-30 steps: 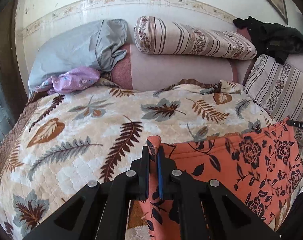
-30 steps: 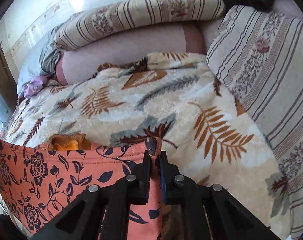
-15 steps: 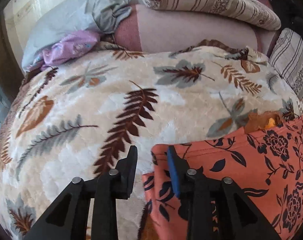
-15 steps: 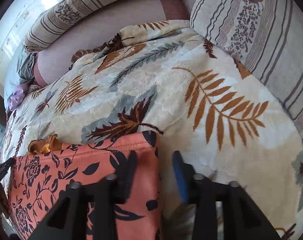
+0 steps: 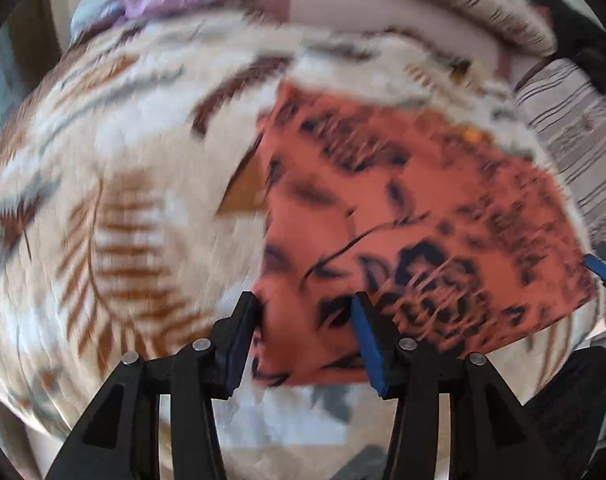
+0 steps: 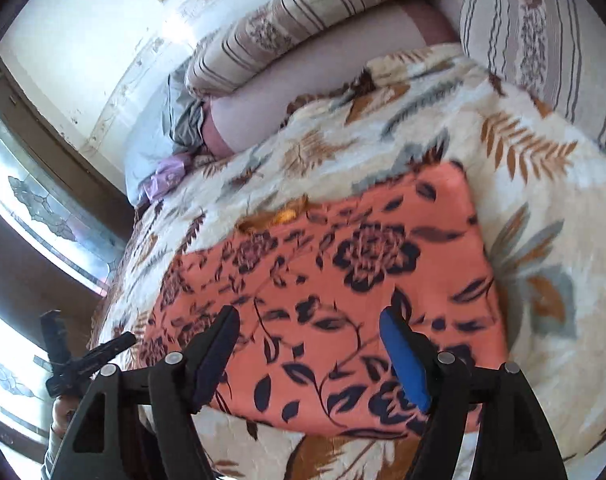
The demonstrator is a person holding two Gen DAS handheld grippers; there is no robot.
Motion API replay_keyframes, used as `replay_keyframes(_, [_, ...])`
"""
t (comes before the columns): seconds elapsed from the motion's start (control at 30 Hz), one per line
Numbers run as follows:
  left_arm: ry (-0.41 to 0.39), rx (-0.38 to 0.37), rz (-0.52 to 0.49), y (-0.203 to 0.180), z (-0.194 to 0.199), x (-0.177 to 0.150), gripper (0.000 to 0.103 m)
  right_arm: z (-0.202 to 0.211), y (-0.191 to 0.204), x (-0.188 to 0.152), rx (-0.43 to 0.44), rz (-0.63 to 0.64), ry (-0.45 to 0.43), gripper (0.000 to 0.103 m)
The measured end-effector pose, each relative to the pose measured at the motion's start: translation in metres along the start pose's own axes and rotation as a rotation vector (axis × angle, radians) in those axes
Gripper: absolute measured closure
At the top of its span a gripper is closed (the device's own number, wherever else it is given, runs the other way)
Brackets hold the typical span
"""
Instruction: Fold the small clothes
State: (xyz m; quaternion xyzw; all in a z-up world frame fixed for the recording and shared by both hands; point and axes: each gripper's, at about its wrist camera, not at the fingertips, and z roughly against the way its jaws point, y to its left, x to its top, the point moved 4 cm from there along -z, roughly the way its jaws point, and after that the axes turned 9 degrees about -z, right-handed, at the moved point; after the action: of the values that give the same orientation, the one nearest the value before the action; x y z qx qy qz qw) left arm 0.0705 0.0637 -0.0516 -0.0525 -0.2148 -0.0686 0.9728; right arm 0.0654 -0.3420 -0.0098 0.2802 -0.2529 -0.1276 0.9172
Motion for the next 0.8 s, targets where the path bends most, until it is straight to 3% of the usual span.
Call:
replay_keyframes(0.03, [-0.062,0.015,0.004,0.003,0.006,-0.006,0.048,-0.015,-0.016,-0.007,-0.055,-0.043,0.045,0.027])
replay_keyframes(0.07, [-0.048,0.018,0.009,0.003,0.012,-0.01,0.048,-0.024,-0.032,-0.012,-0.079,-0.099,0.071,0.028])
replay_keyframes(0.13, [-0.037,0.026,0.022,0.003,0.024,-0.012,0.049,-0.012,-0.034,-0.012,-0.026,-0.129,0.015,0.028])
replay_keyframes(0.23, [-0.088,0.076,0.007,0.004,0.044,-0.009,0.049,-0.001,-0.03,-0.009,-0.042,-0.122,-0.006,0.028])
replay_keyframes(0.43, [-0.194,0.009,0.008,-0.003,0.061,0.03,0.044,0.012,-0.026,0.0,-0.008,-0.116,-0.055,0.027])
replay_keyframes(0.5, [-0.183,0.015,0.035,-0.001,0.047,0.04,0.044,0.011,-0.026,0.002,0.01,-0.105,-0.069,0.027])
replay_keyframes(0.53, [-0.136,0.046,0.05,0.003,0.032,0.039,0.044,0.013,-0.031,0.002,0.016,-0.108,-0.071,0.027])
replay_keyframes(0.57, [-0.055,0.083,0.075,0.009,0.012,0.03,0.051,0.009,-0.038,0.002,0.022,-0.125,-0.065,0.024])
replay_keyframes(0.6, [-0.005,0.066,0.106,0.015,-0.005,0.02,0.051,0.002,-0.047,0.002,0.018,-0.144,-0.06,0.024])
replay_keyframes(0.67, [-0.07,0.049,0.126,0.02,0.002,0.012,0.049,0.001,-0.059,0.001,0.067,-0.183,-0.07,0.025])
replay_keyframes(0.8, [-0.128,0.138,0.08,0.009,0.033,0.023,0.05,0.019,-0.054,0.004,0.049,-0.197,-0.105,0.024])
